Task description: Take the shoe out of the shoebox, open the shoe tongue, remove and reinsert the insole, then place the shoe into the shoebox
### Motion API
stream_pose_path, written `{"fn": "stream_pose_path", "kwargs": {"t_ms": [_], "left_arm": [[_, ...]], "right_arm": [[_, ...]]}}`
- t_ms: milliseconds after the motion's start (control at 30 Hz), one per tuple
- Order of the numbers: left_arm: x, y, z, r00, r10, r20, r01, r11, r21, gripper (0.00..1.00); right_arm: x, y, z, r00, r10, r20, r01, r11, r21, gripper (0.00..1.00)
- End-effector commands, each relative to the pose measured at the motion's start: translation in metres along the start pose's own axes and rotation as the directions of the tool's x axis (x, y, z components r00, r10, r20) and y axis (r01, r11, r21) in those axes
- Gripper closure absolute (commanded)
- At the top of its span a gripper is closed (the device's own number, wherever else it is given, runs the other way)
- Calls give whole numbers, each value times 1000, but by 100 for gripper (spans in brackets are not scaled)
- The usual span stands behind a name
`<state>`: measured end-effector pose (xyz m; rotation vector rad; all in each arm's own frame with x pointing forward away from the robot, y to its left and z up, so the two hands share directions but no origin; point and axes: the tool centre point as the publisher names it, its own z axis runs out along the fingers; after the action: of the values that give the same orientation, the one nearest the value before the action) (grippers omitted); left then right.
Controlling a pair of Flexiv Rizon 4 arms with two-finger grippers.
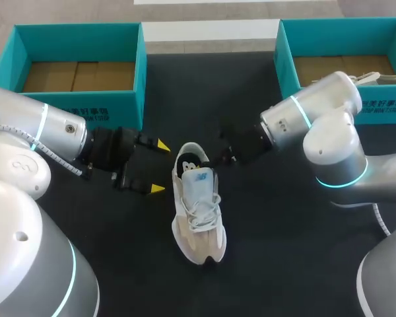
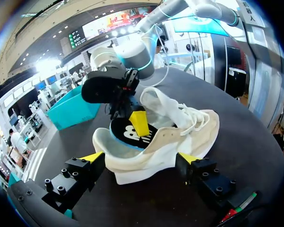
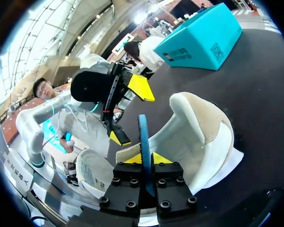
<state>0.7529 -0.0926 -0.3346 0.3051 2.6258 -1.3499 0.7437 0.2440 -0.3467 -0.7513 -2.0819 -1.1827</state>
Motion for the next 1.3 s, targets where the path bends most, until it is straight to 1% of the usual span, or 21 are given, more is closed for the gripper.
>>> {"fn": "stream_pose_path", "kwargs": {"t_ms": [33, 267, 367, 500, 700, 867, 967, 1067, 1200, 1300], "left_arm": [[1, -1, -1, 1000, 0, -1, 0, 1000, -4, 0], [1, -1, -1, 1000, 0, -1, 0, 1000, -4, 0], [1, -1, -1, 1000, 0, -1, 0, 1000, -4, 0], [1, -1, -1, 1000, 0, -1, 0, 1000, -4, 0], [1, -1, -1, 1000, 0, -1, 0, 1000, -4, 0], [1, -1, -1, 1000, 0, -1, 0, 1000, -4, 0], [1, -1, -1, 1000, 0, -1, 0, 1000, -4, 0], [1, -1, -1, 1000, 0, -1, 0, 1000, -4, 0], [1, -1, -1, 1000, 0, -1, 0, 1000, -4, 0], [1, -1, -1, 1000, 0, -1, 0, 1000, -4, 0]], "right_arm": [[-1, 1, -2, 1000, -2, 2, 2, 1000, -2, 82], [1, 10, -10, 1000, -15, 18, 15, 1000, 3, 72], [3, 14, -11, 999, -29, 24, 28, 1000, 8, 72], [4, 19, -13, 999, -43, 32, 42, 999, 12, 70], [7, 31, -21, 995, -74, 62, 74, 997, 14, 69], [8, 43, -37, 988, -102, 114, 100, 995, 24, 67], [15, 49, -51, 983, -109, 148, 106, 994, 30, 66], [22, 48, -65, 977, -100, 190, 96, 995, 31, 66], [32, 44, -82, 965, -70, 254, 71, 997, 7, 65], [40, 40, -89, 956, -40, 291, 49, 999, -22, 65]]}}
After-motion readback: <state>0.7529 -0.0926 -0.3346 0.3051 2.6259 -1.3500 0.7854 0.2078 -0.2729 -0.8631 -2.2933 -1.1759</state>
